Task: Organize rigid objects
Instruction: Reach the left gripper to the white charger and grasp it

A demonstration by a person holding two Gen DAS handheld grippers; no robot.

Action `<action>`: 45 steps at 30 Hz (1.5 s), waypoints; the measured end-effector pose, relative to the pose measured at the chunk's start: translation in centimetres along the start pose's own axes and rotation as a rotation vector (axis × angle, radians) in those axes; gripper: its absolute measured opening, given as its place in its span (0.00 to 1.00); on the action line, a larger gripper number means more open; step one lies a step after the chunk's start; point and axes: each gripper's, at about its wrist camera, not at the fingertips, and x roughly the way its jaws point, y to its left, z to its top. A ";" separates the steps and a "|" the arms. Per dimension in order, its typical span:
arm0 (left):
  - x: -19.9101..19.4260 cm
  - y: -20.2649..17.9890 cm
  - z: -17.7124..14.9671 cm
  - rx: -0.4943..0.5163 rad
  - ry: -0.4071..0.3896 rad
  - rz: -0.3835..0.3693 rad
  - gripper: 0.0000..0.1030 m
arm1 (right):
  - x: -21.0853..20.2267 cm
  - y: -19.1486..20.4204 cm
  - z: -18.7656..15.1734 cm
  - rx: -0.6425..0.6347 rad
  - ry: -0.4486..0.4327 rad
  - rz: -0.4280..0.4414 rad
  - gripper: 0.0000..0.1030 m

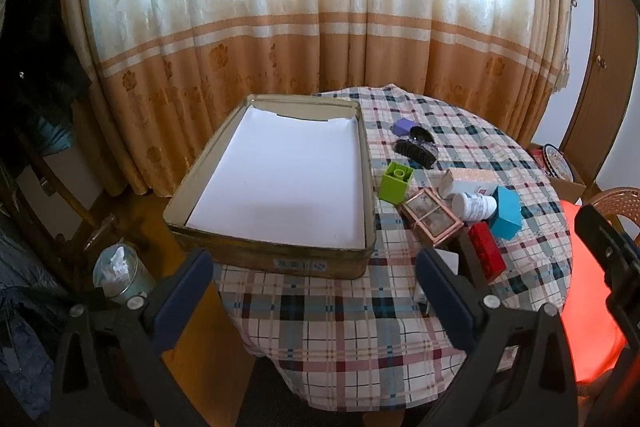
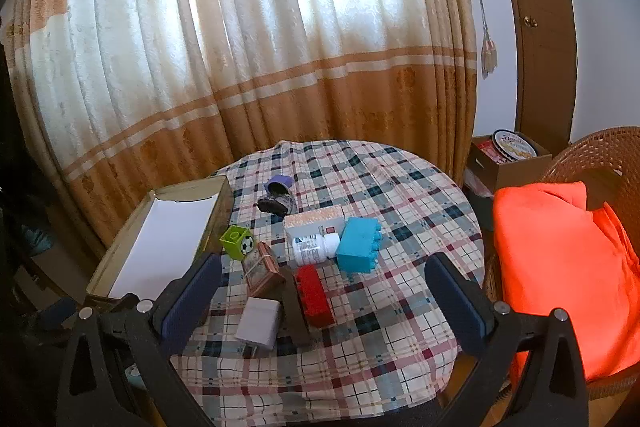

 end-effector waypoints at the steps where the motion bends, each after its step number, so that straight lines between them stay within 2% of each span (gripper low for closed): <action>1: 0.0 -0.1 0.0 0.002 0.000 0.002 0.99 | 0.0 -0.1 0.0 0.001 0.001 -0.001 1.00; 16: 1.4 -0.6 -0.9 0.037 0.022 0.020 0.99 | 0.8 -1.0 -0.6 -0.022 -0.003 -0.034 1.00; 22: 2.0 -0.9 -1.6 0.057 0.038 0.000 0.99 | 1.5 -1.8 -1.6 -0.046 0.012 -0.045 0.99; 24: 2.2 -1.2 -1.8 0.067 0.038 -0.004 0.92 | 1.8 -2.1 -2.0 -0.045 0.024 -0.040 0.99; 27: 2.7 -1.9 -2.1 0.085 0.062 -0.036 0.88 | 2.3 -2.6 -2.4 -0.043 0.036 -0.043 0.99; 30: 3.0 -2.8 -2.5 0.099 0.077 -0.075 0.80 | 2.7 -2.9 -2.5 -0.045 0.037 -0.043 0.92; 34: 3.3 -4.3 -2.7 0.132 0.091 -0.126 0.77 | 3.4 -3.5 -2.7 -0.048 0.057 -0.026 0.84; 40: 4.2 -7.4 -2.6 0.207 0.105 -0.170 0.76 | 4.1 -5.2 -2.8 -0.018 0.073 -0.034 0.84; 43: 5.3 -8.8 -2.5 0.241 0.133 -0.175 0.64 | 4.2 -5.9 -2.7 -0.009 0.071 -0.043 0.84; 45: 6.0 -9.3 -2.7 0.243 0.163 -0.186 0.63 | 4.3 -6.4 -2.7 -0.005 0.073 -0.045 0.84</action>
